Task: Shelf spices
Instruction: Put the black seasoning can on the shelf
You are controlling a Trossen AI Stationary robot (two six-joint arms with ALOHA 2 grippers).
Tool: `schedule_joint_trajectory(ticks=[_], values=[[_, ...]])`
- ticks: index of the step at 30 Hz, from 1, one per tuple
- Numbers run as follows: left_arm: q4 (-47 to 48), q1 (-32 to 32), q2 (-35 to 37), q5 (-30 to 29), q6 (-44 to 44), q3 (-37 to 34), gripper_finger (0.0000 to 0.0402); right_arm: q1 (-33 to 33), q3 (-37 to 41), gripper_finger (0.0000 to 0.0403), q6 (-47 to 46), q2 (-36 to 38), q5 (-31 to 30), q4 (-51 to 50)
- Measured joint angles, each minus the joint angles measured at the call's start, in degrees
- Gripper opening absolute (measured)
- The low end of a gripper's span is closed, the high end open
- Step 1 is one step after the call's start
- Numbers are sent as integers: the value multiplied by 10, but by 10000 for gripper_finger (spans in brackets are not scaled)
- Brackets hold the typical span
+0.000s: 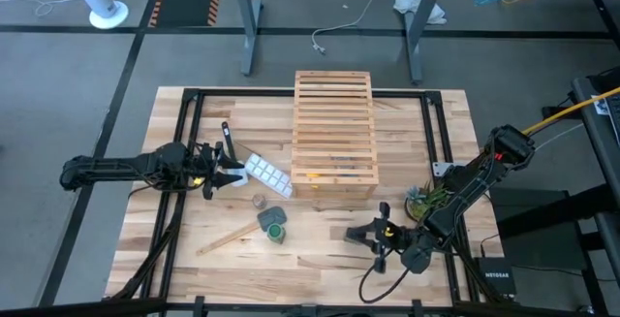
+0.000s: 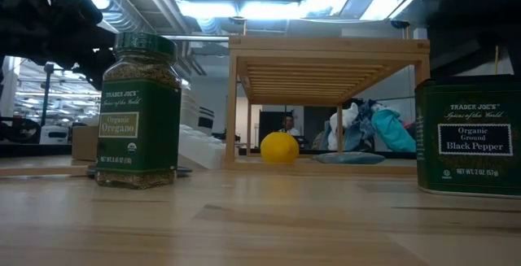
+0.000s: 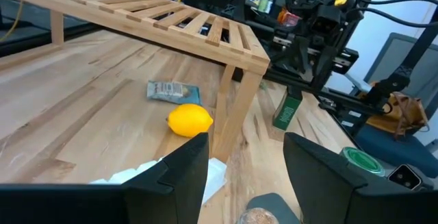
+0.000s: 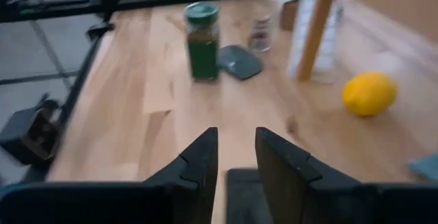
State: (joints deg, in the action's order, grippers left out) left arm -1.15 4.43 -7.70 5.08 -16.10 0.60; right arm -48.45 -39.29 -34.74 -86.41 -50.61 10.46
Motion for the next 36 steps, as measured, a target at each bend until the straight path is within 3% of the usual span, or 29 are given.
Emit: schedule_joint_trajectory(ticks=[5, 11, 15, 21, 26, 36], values=[[0, 0, 0, 0, 0, 0, 182, -35, 0, 104, 52, 35, -79, -33], [0, 0, 0, 0, 0, 0, 182, -98, 0, 104, 51, 119, -208, -144], [0, 0, 0, 0, 0, 0, 182, -103, 0, 104, 6, 184, -212, -242], [0, 0, 0, 0, 0, 0, 182, -65, 3, 104, -84, 247, -156, -384], [0, 0, 0, 0, 0, 0, 182, -43, 42, 104, -44, 280, -100, -339], [0, 0, 0, 0, 0, 0, 182, -44, 176, 104, 80, 327, -53, -67]])
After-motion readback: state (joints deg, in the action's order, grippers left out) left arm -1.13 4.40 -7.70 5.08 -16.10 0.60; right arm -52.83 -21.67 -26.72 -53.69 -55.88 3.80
